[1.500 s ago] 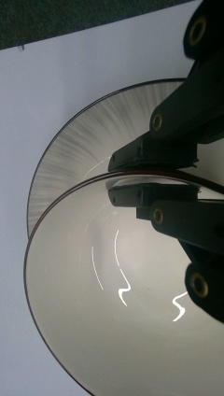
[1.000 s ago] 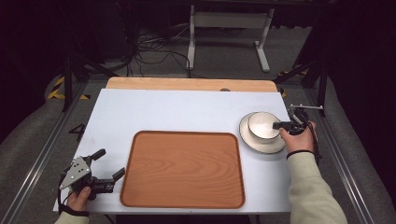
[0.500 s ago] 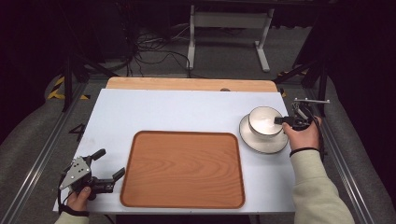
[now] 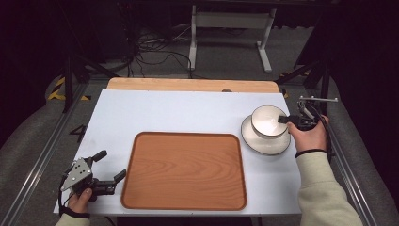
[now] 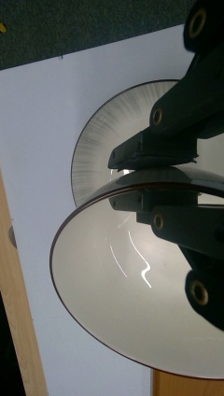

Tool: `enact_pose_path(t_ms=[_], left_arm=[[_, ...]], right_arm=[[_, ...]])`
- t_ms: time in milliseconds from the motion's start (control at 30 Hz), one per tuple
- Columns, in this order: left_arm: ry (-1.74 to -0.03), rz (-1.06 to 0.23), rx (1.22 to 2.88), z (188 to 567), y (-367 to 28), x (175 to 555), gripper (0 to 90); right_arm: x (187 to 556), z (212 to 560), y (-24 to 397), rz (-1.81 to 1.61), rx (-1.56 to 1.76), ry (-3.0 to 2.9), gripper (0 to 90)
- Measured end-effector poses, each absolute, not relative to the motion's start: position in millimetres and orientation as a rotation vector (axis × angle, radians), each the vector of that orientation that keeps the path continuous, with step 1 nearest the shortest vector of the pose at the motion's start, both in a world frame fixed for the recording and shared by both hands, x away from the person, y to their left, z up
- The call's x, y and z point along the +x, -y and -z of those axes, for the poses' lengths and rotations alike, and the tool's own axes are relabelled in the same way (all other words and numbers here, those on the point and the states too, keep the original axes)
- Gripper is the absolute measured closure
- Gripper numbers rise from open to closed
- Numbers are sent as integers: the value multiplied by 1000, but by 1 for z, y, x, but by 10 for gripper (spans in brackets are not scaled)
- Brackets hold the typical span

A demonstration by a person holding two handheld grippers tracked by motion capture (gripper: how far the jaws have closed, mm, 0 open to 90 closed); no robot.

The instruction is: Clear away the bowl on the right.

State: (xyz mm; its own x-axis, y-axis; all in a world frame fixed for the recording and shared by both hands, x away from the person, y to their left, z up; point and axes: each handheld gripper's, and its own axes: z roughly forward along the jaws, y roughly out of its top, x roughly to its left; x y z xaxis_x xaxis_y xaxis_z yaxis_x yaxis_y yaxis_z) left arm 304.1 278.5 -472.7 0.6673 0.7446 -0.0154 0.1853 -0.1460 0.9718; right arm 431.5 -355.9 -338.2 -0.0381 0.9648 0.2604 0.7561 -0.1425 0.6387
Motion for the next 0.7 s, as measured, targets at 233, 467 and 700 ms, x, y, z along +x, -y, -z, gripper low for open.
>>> enact_pose_path(t_ms=[233, 467, 700], left_arm=[[-764, -580, 1683, 473, -278, 304, 2], [-765, -578, 1688, 472, -278, 304, 2], [-762, -580, 1684, 473, -278, 304, 2]], right_arm=[[425, 329, 351, -996, 1901, -1843, 794], [420, 327, 331, -1006, 1863, -1921, 794], [417, 323, 305, -1022, 1808, -1995, 792]])
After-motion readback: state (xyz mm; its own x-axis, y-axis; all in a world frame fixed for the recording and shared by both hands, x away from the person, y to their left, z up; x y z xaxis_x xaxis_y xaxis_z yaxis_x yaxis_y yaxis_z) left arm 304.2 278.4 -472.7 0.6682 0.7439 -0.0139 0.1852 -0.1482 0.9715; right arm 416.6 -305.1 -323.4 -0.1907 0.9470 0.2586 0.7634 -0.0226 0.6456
